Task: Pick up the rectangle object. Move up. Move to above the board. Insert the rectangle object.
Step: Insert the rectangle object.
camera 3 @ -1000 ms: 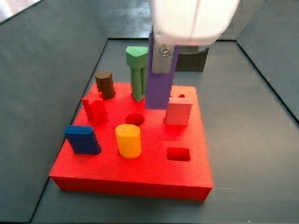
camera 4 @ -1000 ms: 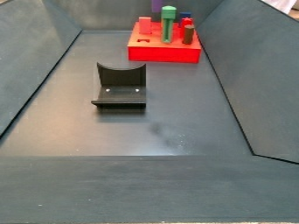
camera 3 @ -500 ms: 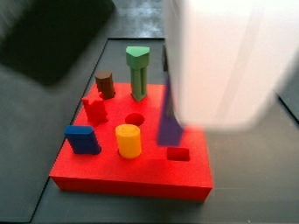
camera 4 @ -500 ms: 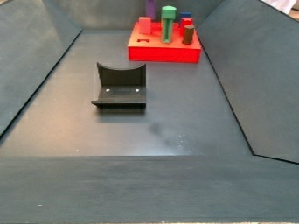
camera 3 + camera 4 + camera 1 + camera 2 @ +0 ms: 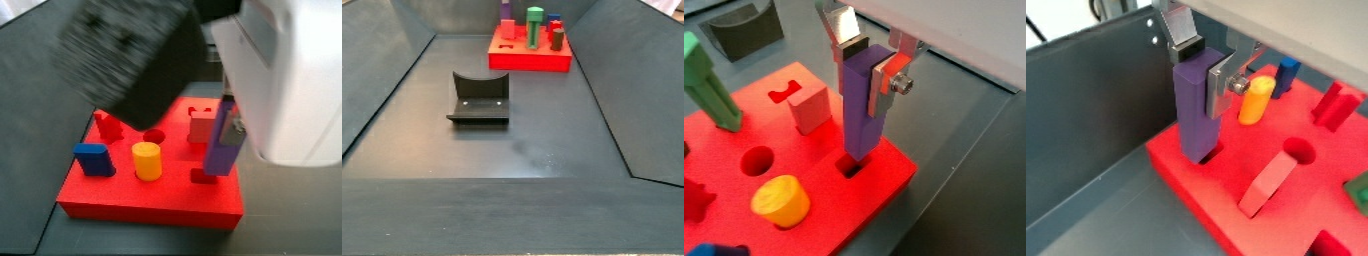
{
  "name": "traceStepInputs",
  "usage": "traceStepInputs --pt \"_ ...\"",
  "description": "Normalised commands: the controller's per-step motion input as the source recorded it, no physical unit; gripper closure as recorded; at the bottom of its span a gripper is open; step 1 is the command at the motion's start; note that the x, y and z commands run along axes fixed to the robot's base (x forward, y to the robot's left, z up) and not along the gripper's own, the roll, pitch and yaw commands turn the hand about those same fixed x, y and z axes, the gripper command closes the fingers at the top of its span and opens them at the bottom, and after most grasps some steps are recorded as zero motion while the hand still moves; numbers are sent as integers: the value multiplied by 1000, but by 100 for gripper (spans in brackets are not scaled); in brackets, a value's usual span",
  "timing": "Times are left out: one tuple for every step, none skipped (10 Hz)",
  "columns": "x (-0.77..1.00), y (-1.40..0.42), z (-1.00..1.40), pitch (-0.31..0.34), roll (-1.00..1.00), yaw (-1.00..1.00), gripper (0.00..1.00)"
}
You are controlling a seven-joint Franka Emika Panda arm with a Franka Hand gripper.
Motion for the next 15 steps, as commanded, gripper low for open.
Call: traceStepInputs --pt "0 -9 -86 4 53 0 100" --pt "0 0 -83 0 46 0 100" --pt "0 0 -74 10 41 0 100" --pt "-149 31 0 0 0 0 100" --pt "-106 6 0 0 0 0 100" --pt "-20 0 0 0 0 0 100" --pt "-91 0 0 0 14 0 100" --pt "-106 0 0 0 0 0 100" --pt "-186 0 0 0 33 0 100" --pt "-200 0 0 0 53 0 100" --pt "-111 0 0 0 17 0 100" --pt "-49 0 0 0 0 0 100" --pt "17 0 -3 0 0 0 100" --pt "0 0 -31 0 0 0 100" --pt "-29 0 -203 0 1 0 100"
